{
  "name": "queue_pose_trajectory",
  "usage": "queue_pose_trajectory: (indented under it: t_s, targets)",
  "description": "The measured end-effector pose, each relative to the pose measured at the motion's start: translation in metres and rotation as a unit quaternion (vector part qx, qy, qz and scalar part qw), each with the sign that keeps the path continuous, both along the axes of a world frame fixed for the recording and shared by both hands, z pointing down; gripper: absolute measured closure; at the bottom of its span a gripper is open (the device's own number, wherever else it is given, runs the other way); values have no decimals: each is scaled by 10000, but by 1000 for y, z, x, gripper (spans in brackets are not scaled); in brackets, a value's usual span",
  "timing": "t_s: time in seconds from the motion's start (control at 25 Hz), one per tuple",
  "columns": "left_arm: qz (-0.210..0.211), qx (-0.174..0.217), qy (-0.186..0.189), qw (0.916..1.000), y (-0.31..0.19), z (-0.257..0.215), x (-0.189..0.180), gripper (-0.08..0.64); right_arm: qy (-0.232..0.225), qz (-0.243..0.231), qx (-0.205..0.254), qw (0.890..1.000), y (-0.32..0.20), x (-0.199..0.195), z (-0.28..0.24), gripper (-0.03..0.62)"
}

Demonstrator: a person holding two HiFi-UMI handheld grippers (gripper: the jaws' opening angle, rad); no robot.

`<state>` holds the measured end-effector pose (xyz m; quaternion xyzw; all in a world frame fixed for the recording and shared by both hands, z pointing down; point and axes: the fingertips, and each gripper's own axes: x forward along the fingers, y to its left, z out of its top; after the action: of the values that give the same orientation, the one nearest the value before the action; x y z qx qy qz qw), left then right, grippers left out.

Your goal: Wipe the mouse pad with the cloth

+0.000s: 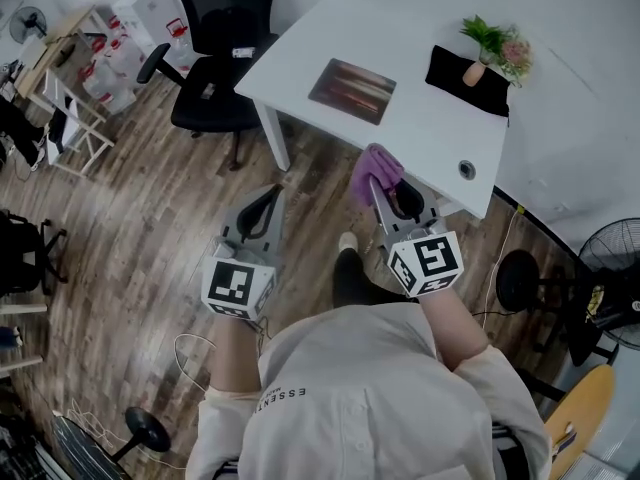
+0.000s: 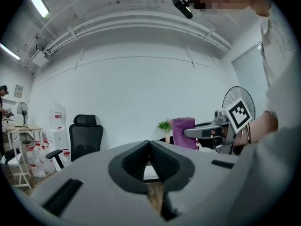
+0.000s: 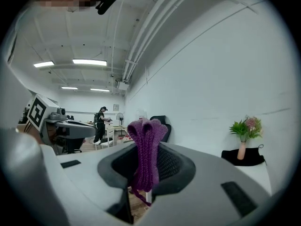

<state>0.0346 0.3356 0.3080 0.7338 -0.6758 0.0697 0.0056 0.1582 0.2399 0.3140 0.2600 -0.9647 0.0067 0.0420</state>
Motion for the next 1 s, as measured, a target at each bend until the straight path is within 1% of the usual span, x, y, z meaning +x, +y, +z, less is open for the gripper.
queue_pose_trajectory:
  t_s: [0.16, 0.36, 0.52, 0.68, 0.88, 1.0]
  targets:
    - [-191, -88, -50, 9998, -46, 0, -23, 558, 2, -131, -108, 9999, -53, -28, 4, 497]
    - [-399, -95, -96, 9991, -124, -4, -53, 558, 59, -339, 57, 9994, -129, -60, -6, 497]
    - [-379, -65, -139, 9992, -184, -5, -66, 558, 70, -347, 55, 9994, -187, -75, -8, 497]
    - [-341, -95, 31, 9994, -231, -2, -77, 558, 142, -209, -103, 9996, -236, -82, 1, 497]
    - [-155, -261, 31, 9995, -276, 6, -87, 558, 227, 28, -327, 9992, -280, -84, 14, 497]
    - [57, -368, 11, 9993, -305, 14, -93, 558, 244, 179, -481, 9984, -303, -88, 24, 497]
